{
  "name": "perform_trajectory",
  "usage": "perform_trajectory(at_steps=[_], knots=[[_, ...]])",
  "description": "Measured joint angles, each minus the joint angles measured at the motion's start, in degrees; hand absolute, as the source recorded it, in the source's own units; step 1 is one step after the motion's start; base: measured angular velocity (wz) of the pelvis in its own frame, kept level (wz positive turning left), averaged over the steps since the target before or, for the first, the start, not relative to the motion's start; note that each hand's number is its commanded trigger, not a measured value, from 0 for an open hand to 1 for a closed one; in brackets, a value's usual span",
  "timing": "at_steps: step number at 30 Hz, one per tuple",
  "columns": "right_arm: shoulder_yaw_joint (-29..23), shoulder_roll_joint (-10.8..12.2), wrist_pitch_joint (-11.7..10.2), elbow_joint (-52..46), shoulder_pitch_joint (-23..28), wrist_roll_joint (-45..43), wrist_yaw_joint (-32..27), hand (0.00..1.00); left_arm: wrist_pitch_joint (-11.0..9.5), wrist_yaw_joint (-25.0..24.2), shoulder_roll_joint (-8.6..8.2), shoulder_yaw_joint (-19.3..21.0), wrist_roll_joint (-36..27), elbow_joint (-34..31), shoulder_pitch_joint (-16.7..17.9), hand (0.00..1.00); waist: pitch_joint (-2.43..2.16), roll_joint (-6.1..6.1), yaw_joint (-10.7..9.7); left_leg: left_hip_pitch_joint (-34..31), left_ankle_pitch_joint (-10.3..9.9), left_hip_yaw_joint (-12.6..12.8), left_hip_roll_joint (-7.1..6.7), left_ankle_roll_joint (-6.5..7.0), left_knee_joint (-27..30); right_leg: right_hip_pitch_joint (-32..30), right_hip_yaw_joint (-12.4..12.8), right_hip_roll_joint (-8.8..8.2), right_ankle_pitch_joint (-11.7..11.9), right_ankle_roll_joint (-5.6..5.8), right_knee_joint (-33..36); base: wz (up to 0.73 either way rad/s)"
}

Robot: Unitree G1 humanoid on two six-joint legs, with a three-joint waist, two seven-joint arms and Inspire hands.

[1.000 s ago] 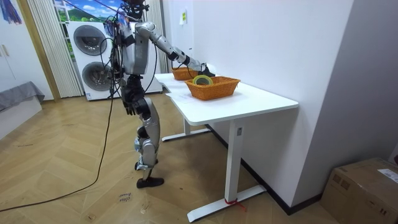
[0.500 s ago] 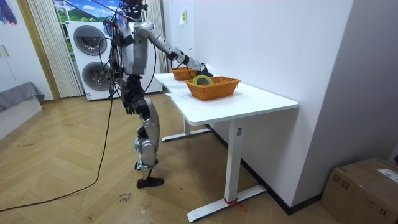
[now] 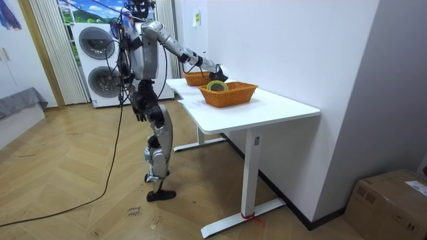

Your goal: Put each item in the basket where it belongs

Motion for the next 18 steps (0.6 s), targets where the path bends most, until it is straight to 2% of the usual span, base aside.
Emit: perform_trajectory(at_steps=[1,2,8,15,18], knots=[[0.0,-0.1,0.4,-1.6,0.3,-0.2,0.2,1.0,0.1,-0.3,0.02,0.3,0.0,0.0,0.3,0.0,-0.4,-0.05,-0.9,1.0,0.0,0.1,-0.02,0.0,-0.4,0.8,0.3,0.03,-0.1,0.08,-0.2,0.0],[-0.1,-0.1,0.4,-3.1,0.4,-0.8,0.2,1.0,0.1,-0.6,-0.06,1.1,0.3,0.0,1.0,0.0,-0.55,-0.07,-1.5,1.9,0.0,0.1,-0.01,0.0,-0.8,1.7,0.4,0.17,-0.1,0.11,-0.7,-0.09],[-1.3,-0.3,1.3,-8.6,1.5,-1.0,0.4,1.0,0.9,-0.4,-0.1,4.4,0.2,-0.4,4.2,0.0,-0.98,-0.51,-3.8,6.9,0.0,0.7,0.14,-0.09,-2.6,6.5,0.6,0.5,-0.2,0.26,-2.1,-0.04],[-4.7,-1.4,1.6,-14.2,1.4,-0.9,0.1,1.0,1.0,-0.3,0.02,4.6,0.3,-0.4,4.6,0.0,-1.23,-1.34,-4.2,8.7,0.1,0.8,0.15,-0.19,-3.7,7.6,1.0,0.7,-0.2,0.32,-2.9,0.0],[-4.7,-2.3,1.6,-16.9,1.4,-0.5,-0.2,1.0,1.0,-0.3,0.05,4.8,0.3,-0.7,4.7,0.0,-1.15,-1.89,-4.0,9.0,0.2,0.8,0.18,-0.31,-3.9,7.9,1.7,0.86,-0.2,0.32,-3.1,-0.04]])
